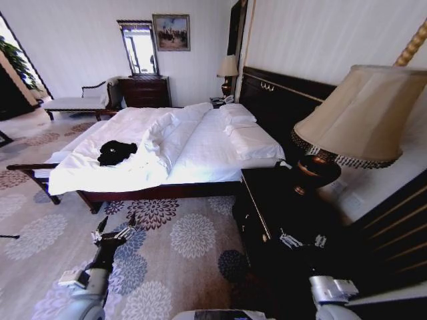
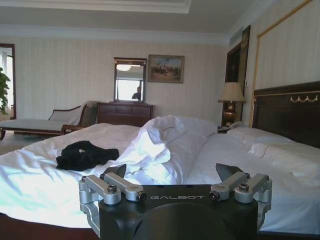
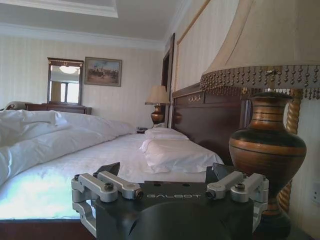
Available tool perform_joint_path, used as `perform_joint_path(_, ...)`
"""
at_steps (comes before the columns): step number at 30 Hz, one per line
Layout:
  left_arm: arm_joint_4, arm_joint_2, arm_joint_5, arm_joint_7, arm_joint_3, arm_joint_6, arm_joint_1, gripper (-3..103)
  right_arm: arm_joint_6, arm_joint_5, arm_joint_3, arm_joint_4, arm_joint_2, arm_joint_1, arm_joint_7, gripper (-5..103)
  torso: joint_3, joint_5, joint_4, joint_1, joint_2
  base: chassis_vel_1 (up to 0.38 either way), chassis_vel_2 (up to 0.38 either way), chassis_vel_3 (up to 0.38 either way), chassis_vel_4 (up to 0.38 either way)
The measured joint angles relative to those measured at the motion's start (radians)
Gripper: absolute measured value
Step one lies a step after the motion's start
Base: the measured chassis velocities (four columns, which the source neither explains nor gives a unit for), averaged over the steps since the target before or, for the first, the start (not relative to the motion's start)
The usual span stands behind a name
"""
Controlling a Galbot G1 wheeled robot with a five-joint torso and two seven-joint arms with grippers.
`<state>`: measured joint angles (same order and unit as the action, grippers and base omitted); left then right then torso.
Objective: Fold the clothes on the bed.
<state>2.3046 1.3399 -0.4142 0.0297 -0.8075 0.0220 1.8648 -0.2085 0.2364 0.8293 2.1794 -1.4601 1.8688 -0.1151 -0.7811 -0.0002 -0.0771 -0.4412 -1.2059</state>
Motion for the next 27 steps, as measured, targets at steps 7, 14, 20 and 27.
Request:
perform_joint_path(7, -0.033, 0.012, 0.015, 0.000, 0.004, 0.012, -0.015, 100, 0.001, -0.009, -0.001, 0.011, 0.005, 0.007, -0.002, 100, 0.000, 0.0000, 0.0000, 0.000, 0.000, 0.000, 0.000, 0.000, 0.000)
perform_joint_path(14, -0.041, 0.022, 0.027, 0.000, 0.009, 0.021, -0.016, 100, 0.004, -0.020, -0.008, 0.024, -0.004, 0.016, -0.003, 100, 0.000, 0.0001, 0.0000, 0.000, 0.000, 0.000, 0.000, 0.000, 0.000)
perform_joint_path(20, -0.040, 0.026, 0.027, 0.000, 0.008, 0.021, -0.015, 100, 0.004, -0.026, -0.011, 0.024, -0.006, 0.016, -0.004, 100, 0.000, 0.0001, 0.0000, 0.000, 0.000, 0.000, 0.000, 0.000, 0.000)
perform_joint_path(27, -0.036, 0.033, 0.027, 0.000, 0.007, 0.024, -0.008, 100, 0.005, -0.033, -0.013, 0.026, -0.010, 0.020, -0.005, 100, 0.000, 0.0001, 0.0000, 0.000, 0.000, 0.000, 0.000, 0.000, 0.000)
